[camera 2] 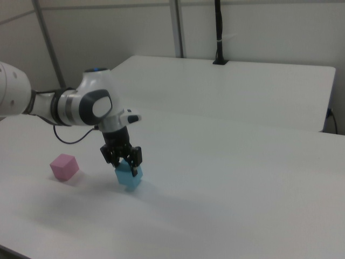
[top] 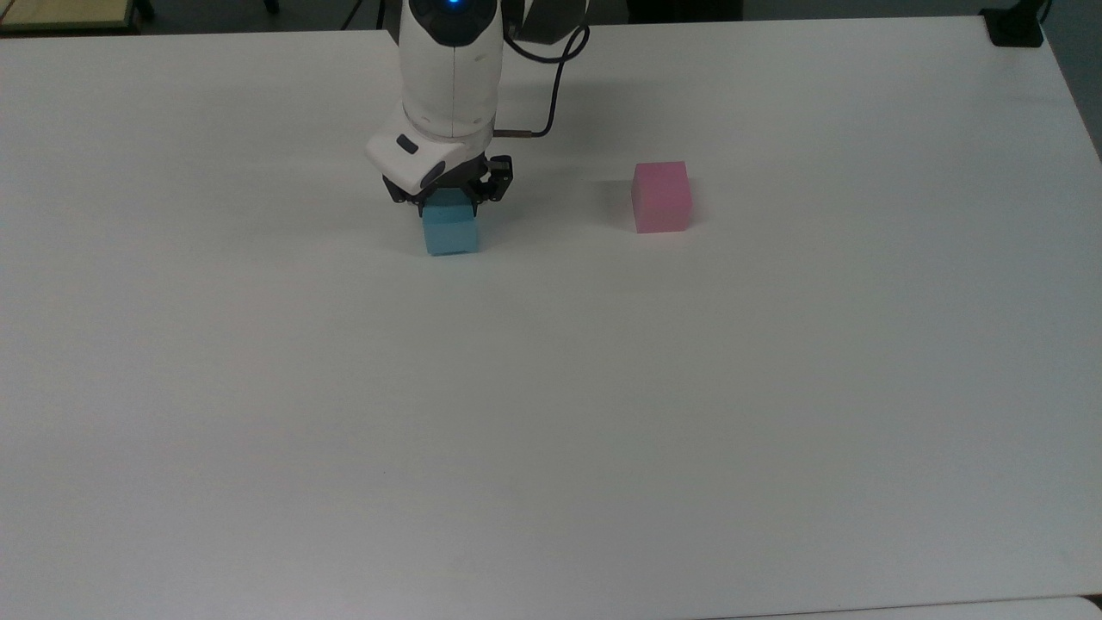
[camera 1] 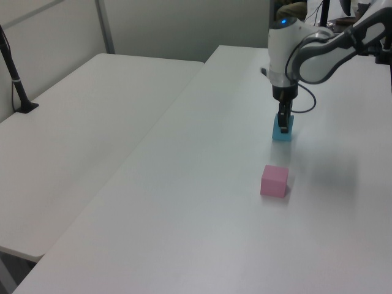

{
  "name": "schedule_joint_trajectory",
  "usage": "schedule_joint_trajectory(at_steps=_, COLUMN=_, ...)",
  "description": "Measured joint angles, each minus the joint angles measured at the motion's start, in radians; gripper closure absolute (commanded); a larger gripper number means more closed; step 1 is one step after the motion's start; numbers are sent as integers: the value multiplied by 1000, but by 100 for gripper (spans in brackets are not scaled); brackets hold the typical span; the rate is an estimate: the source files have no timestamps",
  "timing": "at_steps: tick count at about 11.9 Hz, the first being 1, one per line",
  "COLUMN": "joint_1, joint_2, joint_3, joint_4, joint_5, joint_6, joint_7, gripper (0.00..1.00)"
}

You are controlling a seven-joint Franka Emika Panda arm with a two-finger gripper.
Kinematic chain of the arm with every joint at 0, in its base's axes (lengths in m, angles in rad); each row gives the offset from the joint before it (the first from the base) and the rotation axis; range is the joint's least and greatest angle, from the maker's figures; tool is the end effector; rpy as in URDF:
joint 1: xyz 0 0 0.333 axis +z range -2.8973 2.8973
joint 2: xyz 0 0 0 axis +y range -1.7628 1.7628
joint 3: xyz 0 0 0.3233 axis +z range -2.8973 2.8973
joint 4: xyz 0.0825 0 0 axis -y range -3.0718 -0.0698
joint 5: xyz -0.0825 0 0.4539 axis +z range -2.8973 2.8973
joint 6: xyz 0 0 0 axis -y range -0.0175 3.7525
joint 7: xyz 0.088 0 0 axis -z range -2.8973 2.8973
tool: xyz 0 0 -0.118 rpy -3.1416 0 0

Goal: Put blue cube on pink cube
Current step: 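Lift the blue cube and carry it over the pink cube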

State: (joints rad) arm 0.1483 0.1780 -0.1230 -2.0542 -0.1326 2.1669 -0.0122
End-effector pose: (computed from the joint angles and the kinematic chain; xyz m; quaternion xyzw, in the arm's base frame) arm 0.6277 0.0100 0.3007 0.9957 0.0582 -0.0319 0.0647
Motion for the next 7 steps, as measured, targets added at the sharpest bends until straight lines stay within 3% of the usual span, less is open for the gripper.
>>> schedule_joint_trajectory(at_steps=4, joint_1=73, joint_2=-70, joint_3=0, joint_4=193, joint_5=69, joint_6=-279, joint_7=32, gripper=99)
schedule_joint_trajectory(at_steps=7, joint_1=143, joint_2=-78, joint_3=27, joint_4=231, joint_5=73, joint_6=-303, joint_7=138, gripper=98)
